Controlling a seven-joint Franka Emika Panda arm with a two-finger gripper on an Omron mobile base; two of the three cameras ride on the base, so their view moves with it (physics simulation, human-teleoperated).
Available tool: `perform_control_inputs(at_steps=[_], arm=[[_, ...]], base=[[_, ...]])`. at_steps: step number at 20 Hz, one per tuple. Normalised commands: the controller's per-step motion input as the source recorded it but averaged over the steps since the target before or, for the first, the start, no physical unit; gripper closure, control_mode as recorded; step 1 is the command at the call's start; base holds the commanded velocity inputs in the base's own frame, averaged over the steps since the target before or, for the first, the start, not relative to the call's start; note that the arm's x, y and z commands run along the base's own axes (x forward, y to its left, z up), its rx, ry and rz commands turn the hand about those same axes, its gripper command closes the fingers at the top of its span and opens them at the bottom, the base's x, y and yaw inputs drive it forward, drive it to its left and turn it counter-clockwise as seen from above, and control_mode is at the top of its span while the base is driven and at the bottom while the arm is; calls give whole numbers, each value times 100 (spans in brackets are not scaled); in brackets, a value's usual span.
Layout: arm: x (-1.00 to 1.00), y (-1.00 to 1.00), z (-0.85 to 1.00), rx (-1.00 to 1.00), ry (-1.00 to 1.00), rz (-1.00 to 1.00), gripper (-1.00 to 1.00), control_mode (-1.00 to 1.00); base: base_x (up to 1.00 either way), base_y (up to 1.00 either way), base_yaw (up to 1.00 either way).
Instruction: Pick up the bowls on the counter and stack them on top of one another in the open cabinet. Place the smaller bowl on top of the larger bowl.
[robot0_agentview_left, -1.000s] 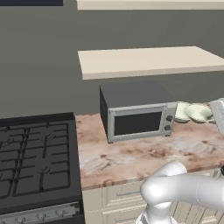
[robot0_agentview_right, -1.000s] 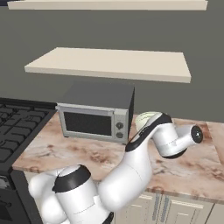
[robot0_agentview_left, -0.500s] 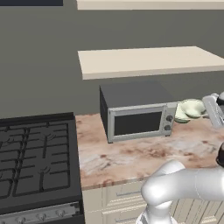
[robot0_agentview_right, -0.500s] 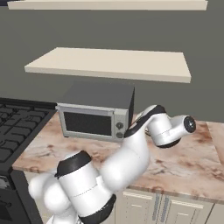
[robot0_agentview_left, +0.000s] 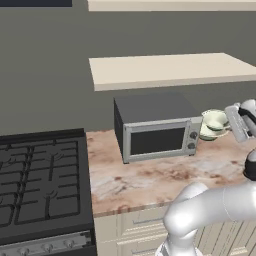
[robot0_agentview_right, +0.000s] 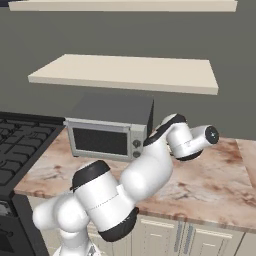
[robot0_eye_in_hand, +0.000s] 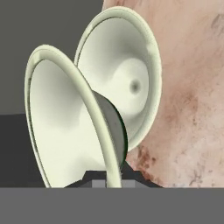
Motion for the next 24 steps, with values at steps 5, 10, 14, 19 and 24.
perform_control_inputs(at_steps=[5, 10, 14, 19, 24], arm=[[21, 0, -6, 0, 0, 0, 100, -100], [9, -2, -14, 0, 0, 0, 100, -100], [8, -7, -12, 0, 0, 0, 100, -100], [11, -1, -15, 0, 0, 0, 100, -100], [13, 0, -17, 0, 1, 0, 100, -100]], base=[[0, 0, 0], [0, 0, 0], [0, 0, 0], [0, 0, 0], [0, 0, 0]])
